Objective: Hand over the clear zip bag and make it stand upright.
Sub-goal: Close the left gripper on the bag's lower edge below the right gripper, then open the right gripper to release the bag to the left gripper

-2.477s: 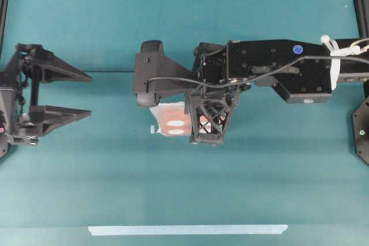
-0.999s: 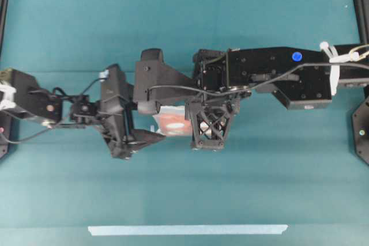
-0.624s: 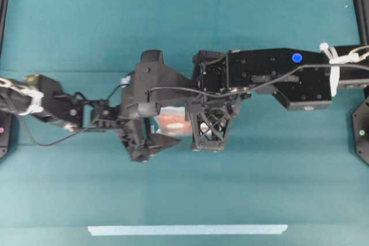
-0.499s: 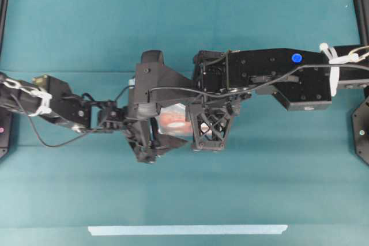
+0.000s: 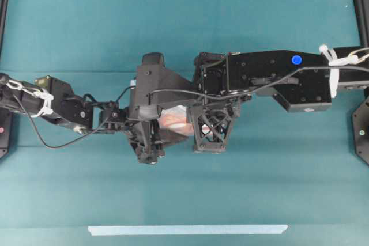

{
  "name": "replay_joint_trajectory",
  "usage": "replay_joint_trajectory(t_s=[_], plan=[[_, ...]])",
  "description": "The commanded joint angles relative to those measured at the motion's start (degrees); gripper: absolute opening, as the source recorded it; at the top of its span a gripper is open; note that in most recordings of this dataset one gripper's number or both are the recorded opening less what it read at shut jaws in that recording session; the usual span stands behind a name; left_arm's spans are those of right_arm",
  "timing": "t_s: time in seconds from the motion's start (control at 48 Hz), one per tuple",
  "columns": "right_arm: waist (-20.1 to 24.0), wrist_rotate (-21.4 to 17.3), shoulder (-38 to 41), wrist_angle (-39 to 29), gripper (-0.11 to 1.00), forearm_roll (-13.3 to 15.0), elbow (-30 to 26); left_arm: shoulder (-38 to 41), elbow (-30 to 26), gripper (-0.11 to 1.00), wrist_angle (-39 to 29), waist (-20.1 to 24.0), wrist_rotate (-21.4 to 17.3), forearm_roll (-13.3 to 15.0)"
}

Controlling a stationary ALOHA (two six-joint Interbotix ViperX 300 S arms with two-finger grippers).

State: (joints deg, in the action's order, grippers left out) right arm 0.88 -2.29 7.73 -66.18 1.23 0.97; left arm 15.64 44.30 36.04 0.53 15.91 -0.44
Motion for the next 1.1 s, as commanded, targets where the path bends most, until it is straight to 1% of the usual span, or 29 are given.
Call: replay_joint_trajectory(t_s=[0.0,0.062,0.125,0.312,0.541,0.749,1.082], plan=[[0.26,-0.7,-1.05,0.26,0.0,0.09,-0.18,-1.41,0.44,0.43,1.76,-0.09,-0.09,0.0],[0.35,-0.79,-1.05,0.26,0.0,0.09,0.09,-1.67,1.23,0.31,2.72,-0.09,-0.18,-0.09],[0.35,-0.79,-1.14,0.26,0.0,0.09,0.26,-1.76,2.02,0.25,3.25,-0.09,-0.62,0.0],[0.44,-0.88,-1.14,0.26,0.0,0.09,0.44,-2.02,2.64,0.25,3.34,-0.18,-1.93,-0.09],[0.53,-0.88,-1.14,0.26,0.0,0.09,0.44,-1.67,0.53,0.25,2.9,-0.35,-6.42,0.0],[0.79,-0.88,-1.14,0.88,0.0,0.09,0.44,-1.05,-1.49,0.25,0.79,-0.35,-10.11,0.0],[0.79,-0.88,-1.14,0.97,0.0,-0.09,0.53,-1.23,-0.62,0.25,0.62,-0.26,-10.81,-0.09]])
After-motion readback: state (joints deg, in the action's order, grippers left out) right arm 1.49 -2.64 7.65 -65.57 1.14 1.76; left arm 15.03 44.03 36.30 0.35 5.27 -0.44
